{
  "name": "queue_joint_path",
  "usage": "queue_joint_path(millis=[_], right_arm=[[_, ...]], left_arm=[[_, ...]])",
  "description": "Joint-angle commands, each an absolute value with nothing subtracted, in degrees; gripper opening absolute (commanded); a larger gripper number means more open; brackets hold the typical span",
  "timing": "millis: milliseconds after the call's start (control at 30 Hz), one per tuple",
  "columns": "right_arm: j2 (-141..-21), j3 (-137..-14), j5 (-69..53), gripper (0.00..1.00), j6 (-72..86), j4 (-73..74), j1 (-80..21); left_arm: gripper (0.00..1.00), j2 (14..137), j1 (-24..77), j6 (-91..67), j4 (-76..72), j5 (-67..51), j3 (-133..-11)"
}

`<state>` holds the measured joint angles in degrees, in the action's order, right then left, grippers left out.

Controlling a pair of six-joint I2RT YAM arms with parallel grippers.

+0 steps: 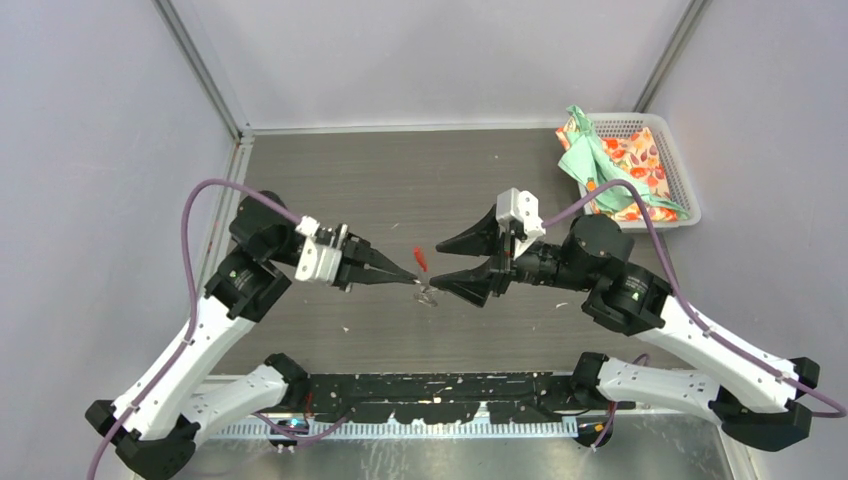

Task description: Put the keys on the keyring

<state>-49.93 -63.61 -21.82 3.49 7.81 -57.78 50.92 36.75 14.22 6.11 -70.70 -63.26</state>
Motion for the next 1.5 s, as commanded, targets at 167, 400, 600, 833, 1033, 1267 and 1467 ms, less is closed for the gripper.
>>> queue_joint_path(millis=[167,400,600,833,1033,1267,1467], right_arm=[[-47.2,-65.7,-25.7,0.64,-2.5,7.8,-57.7],[-47.0,-65.6,-27.4,0.63,-2.5,6.9,-57.7],[-47.7,-66.5,-28.2,0.57,-2.6,7.5,-57.7],[-47.4,-67.3,-27.0,0.53,-2.3,9.0,-57.7],[-46.8,-67.8,-26.4,0.52,-1.6,9.3,-57.7],[-48.5,-67.4,-24.7,0.41,-0.1,7.2,-57.7],[-50.7,-69.9,-21.1,0.39,-0.6,7.4,-57.7]], left_arm=[[0.0,49.3,37.3,21.7,-3.6,-77.7,-63.7],[0.0,50.0,38.2,20.8,-5.9,-77.5,-64.9],[0.0,50.5,39.0,16.7,-7.6,-75.3,-65.3],[0.0,51.5,38.9,0.8,-10.2,-63.2,-65.0],[0.0,51.8,38.9,-7.8,-8.5,-57.3,-65.3],[0.0,52.0,38.9,-8.9,-8.0,-56.7,-65.7],[0.0,51.5,38.9,-8.1,-6.4,-56.9,-65.6]])
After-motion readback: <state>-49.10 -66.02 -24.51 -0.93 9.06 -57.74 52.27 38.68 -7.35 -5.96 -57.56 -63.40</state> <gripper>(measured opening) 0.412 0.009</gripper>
